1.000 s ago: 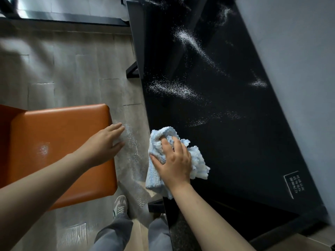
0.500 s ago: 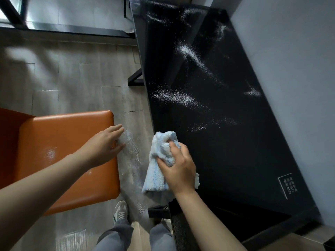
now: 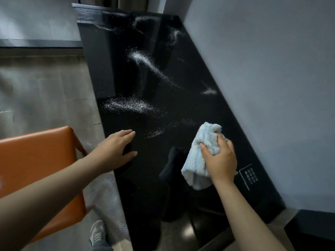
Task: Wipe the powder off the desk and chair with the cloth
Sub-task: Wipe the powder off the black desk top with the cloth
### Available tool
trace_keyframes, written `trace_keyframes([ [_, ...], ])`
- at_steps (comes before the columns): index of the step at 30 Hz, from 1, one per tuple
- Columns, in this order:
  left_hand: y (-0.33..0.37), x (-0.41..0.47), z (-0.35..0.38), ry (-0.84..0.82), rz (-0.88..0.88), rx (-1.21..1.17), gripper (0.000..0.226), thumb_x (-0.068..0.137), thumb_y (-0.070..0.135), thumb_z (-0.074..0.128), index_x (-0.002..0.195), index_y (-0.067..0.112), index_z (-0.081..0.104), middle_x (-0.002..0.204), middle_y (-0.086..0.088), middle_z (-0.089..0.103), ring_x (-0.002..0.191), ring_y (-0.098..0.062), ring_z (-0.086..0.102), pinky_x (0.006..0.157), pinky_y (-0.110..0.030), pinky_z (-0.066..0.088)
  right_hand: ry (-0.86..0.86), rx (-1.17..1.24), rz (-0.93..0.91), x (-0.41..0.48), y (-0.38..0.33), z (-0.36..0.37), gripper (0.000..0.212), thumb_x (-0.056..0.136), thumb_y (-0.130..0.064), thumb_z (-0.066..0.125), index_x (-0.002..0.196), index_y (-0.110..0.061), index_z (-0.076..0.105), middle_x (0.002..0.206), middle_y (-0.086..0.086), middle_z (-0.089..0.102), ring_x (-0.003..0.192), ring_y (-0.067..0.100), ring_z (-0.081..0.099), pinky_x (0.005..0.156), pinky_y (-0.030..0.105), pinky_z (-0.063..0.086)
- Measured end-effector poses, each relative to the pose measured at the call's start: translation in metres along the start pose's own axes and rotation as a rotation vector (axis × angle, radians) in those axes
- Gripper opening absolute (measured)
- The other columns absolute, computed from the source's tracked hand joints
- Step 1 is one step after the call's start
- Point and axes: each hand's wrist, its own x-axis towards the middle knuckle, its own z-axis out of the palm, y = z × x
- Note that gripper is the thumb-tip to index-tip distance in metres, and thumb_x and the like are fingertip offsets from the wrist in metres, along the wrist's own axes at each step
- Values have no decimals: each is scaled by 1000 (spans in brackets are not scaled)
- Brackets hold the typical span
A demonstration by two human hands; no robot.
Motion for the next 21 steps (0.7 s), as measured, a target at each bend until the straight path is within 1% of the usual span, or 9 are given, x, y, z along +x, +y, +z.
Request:
trace_keyframes([
  [3,26,32,9,-23,0,38,78,88,48,61,151,19,26,156,3,27,142,-16,27,112,-27,29,28,-36,19,42,36,-14,61,79,-45,72,133,-24,53,125,-1,53,106,18,57,80,26,41],
  [7,57,77,19,-37,9,66,83,84,54,63,151,18,27,156,3,27,143,-18,25,113,-31,30,49,-58,47,100,79,-25,61,79,-44,72,132,-21,54,125,4,53,108,24,57,86,33,45],
  [9,70,99,25,-53,9,76,86,83,56,62,151,18,26,157,2,25,144,-19,23,115,-32,28,59,-50,59,128,97,-26,59,79,-42,73,131,-21,55,124,4,53,107,24,57,84,29,41],
  [11,82,120,31,-68,9,96,89,82,58,62,152,18,24,158,2,23,146,-20,19,116,-32,23,54,-59,68,153,113,-25,58,79,-42,73,130,-22,55,123,3,53,106,24,57,83,28,39],
  [16,102,162,45,-104,-21,142,97,78,63,63,153,20,18,160,4,16,148,-20,9,118,-34,17,11,-81,87,203,144,-13,57,79,-41,72,130,-21,56,125,4,52,107,28,58,89,38,46],
  [21,104,187,57,-134,-70,190,110,71,71,63,154,21,12,161,4,6,149,-22,-1,120,-42,12,-65,-136,59,235,165,6,64,82,-42,71,137,-17,51,138,5,48,121,27,51,98,38,43],
])
